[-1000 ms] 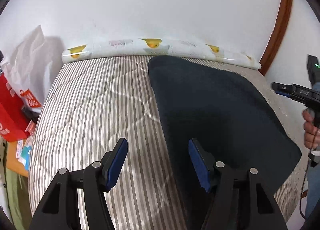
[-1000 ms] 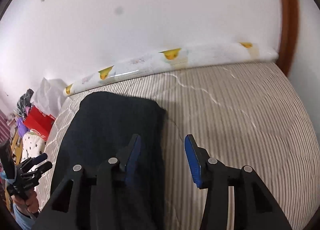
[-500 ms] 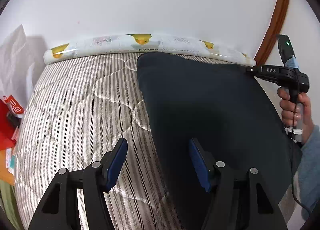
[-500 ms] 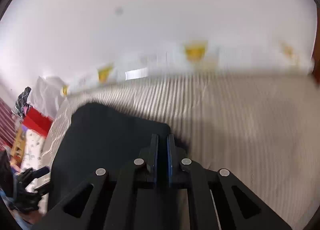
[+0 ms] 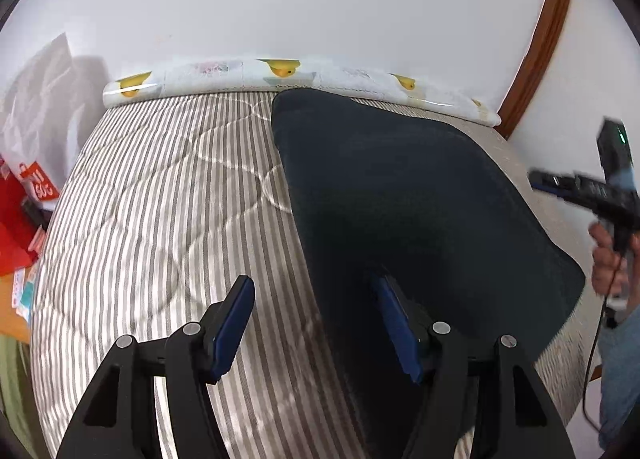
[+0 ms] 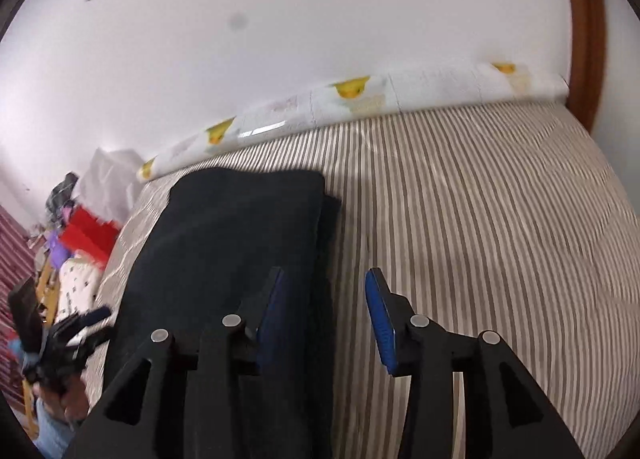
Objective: Fold small clothes
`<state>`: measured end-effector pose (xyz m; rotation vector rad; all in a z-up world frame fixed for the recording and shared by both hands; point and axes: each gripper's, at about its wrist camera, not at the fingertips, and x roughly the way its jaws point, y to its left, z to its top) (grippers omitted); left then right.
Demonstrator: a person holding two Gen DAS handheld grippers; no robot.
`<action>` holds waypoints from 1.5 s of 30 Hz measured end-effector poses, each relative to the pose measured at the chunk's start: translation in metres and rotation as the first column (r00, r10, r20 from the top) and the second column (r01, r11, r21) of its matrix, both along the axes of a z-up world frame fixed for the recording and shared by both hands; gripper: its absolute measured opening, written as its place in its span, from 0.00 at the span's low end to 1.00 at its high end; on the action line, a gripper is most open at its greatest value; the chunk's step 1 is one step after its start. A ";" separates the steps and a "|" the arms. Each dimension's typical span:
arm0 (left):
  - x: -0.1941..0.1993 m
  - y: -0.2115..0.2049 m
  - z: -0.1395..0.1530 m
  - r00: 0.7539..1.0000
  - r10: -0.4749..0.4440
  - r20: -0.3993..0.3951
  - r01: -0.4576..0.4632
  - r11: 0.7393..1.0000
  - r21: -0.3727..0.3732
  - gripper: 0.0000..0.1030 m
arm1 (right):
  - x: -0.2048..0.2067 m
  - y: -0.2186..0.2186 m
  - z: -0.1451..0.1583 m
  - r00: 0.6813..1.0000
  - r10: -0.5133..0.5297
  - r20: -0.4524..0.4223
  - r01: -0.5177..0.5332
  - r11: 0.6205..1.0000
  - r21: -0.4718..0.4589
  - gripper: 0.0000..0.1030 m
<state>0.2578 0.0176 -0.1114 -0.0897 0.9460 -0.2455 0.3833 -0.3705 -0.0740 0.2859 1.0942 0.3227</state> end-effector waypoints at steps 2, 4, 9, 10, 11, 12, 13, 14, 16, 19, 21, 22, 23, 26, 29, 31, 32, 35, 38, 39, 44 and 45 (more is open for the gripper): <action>-0.008 -0.001 0.000 1.000 0.005 -0.006 -0.005 1.000 -0.005 0.60 | -0.022 -0.003 -0.003 1.000 0.004 -0.013 -0.003 0.999 0.032 0.40; -0.015 -0.004 0.000 1.000 0.010 -0.006 -0.010 1.000 -0.001 0.60 | -0.039 -0.003 -0.009 1.000 0.005 -0.018 -0.004 0.999 0.048 0.40; -0.025 -0.014 0.003 0.999 0.037 0.007 -0.037 0.997 0.062 0.60 | -0.061 0.010 -0.026 0.998 0.060 -0.018 -0.059 0.997 0.055 0.10; -0.027 -0.015 0.004 0.999 0.042 0.011 -0.043 0.996 0.075 0.60 | -0.065 0.009 -0.022 0.997 0.067 0.028 -0.068 0.997 0.027 0.06; -0.028 -0.017 0.005 0.999 0.047 0.015 -0.049 0.995 0.089 0.60 | -0.069 0.005 -0.018 0.995 0.059 0.075 -0.061 0.998 0.021 0.05; -0.030 -0.019 0.006 0.998 0.052 0.019 -0.054 0.993 0.101 0.60 | -0.071 -0.002 -0.017 0.996 0.031 0.085 -0.035 0.998 0.053 0.04; -0.031 -0.020 0.007 0.998 0.056 0.022 -0.058 0.992 0.112 0.60 | -0.070 -0.006 -0.018 0.997 0.009 0.071 -0.014 0.997 0.072 0.04; -0.033 -0.022 0.008 0.998 0.056 0.025 -0.059 0.991 0.120 0.60 | -0.070 -0.007 -0.020 0.998 -0.005 0.058 0.000 0.997 0.076 0.04; -0.036 -0.025 0.010 0.998 0.054 0.030 -0.058 0.989 0.135 0.60 | -0.074 0.000 -0.017 0.997 -0.003 0.072 0.002 1.000 0.020 0.04; -0.041 -0.029 0.009 0.998 0.052 0.034 -0.057 0.986 0.156 0.60 | -0.085 0.001 -0.005 0.995 -0.027 0.096 0.031 0.999 -0.034 0.07; -0.046 -0.030 0.008 0.998 0.053 0.039 -0.058 0.986 0.158 0.60 | -0.094 -0.007 0.000 0.993 -0.056 0.103 0.056 0.998 -0.003 0.10; -0.047 -0.029 0.007 0.998 0.056 0.039 -0.061 0.986 0.152 0.60 | -0.099 -0.011 0.001 0.993 -0.068 0.095 0.067 0.998 0.013 0.12; -0.050 -0.028 0.006 0.997 0.061 0.037 -0.065 0.989 0.136 0.60 | -0.103 -0.013 0.001 0.993 -0.078 0.089 0.076 0.997 0.026 0.20; -0.055 -0.024 0.003 0.998 0.062 0.024 -0.064 0.994 0.086 0.61 | -0.115 -0.012 -0.006 0.994 -0.079 0.076 0.077 0.997 0.031 0.34; -0.062 -0.021 0.001 0.998 0.057 0.020 -0.058 0.996 0.071 0.62 | -0.120 -0.012 -0.016 0.995 -0.070 0.064 0.069 0.997 0.025 0.12; -0.066 -0.017 0.002 0.999 0.052 0.014 -0.053 0.997 0.055 0.62 | -0.125 -0.014 -0.014 0.992 -0.092 0.090 0.091 0.996 0.017 0.02; -0.068 -0.014 0.002 0.999 0.049 0.014 -0.049 0.998 0.047 0.62 | -0.127 -0.015 -0.011 0.991 -0.090 0.102 0.089 0.996 0.011 0.02; -0.077 -0.005 0.005 0.999 0.038 0.015 -0.039 0.999 0.028 0.62 | -0.130 -0.018 -0.005 0.989 -0.097 0.108 0.094 0.995 0.033 0.02; -0.087 0.003 0.004 1.000 0.020 0.013 -0.020 1.000 0.018 0.61 | -0.133 -0.012 0.001 0.988 -0.087 0.125 0.089 0.996 -0.011 0.02; -0.091 0.005 0.002 1.000 0.009 0.012 -0.009 1.000 0.014 0.61 | -0.135 -0.010 0.003 0.987 -0.086 0.134 0.090 0.996 -0.028 0.02; -0.098 0.003 -0.017 0.999 -0.009 -0.033 0.010 0.999 0.030 0.58 | -0.137 -0.012 0.003 0.986 -0.111 0.126 0.118 0.992 -0.049 0.02; -0.096 0.001 -0.021 0.999 -0.010 -0.039 0.011 1.000 0.026 0.56 | -0.137 -0.012 0.003 0.985 -0.119 0.125 0.128 0.990 -0.065 0.02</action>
